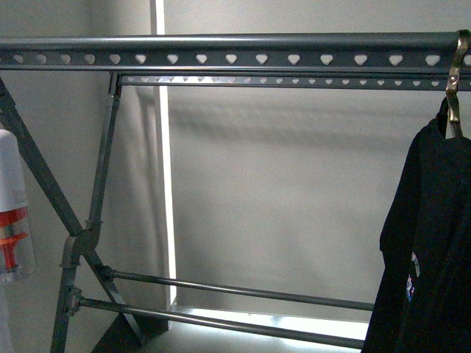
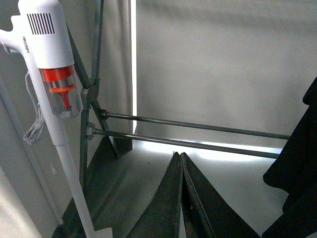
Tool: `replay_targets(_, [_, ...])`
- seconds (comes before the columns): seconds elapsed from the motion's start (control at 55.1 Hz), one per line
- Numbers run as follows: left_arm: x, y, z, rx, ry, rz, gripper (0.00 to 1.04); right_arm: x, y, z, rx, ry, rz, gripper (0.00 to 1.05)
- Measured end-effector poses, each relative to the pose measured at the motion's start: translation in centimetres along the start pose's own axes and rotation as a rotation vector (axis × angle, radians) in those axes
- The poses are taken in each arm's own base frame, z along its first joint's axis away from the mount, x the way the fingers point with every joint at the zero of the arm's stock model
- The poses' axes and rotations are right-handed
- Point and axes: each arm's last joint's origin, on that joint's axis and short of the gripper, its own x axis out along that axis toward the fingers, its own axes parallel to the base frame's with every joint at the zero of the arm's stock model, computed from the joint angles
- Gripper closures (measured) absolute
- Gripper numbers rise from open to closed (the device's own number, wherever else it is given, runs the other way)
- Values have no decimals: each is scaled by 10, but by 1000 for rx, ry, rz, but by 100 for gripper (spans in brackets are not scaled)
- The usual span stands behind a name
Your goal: Hang clothes on hanger
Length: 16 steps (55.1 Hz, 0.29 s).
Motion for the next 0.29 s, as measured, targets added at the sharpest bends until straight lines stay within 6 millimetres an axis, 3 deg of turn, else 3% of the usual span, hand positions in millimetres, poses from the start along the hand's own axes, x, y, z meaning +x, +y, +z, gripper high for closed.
replay_targets(0.236, [0,0,0,0,-1,1,101,0,0,-3,0,4,0,102])
replay_targets(0.29, [0,0,0,0,-1,1,94,0,0,-3,-1,4,0,99])
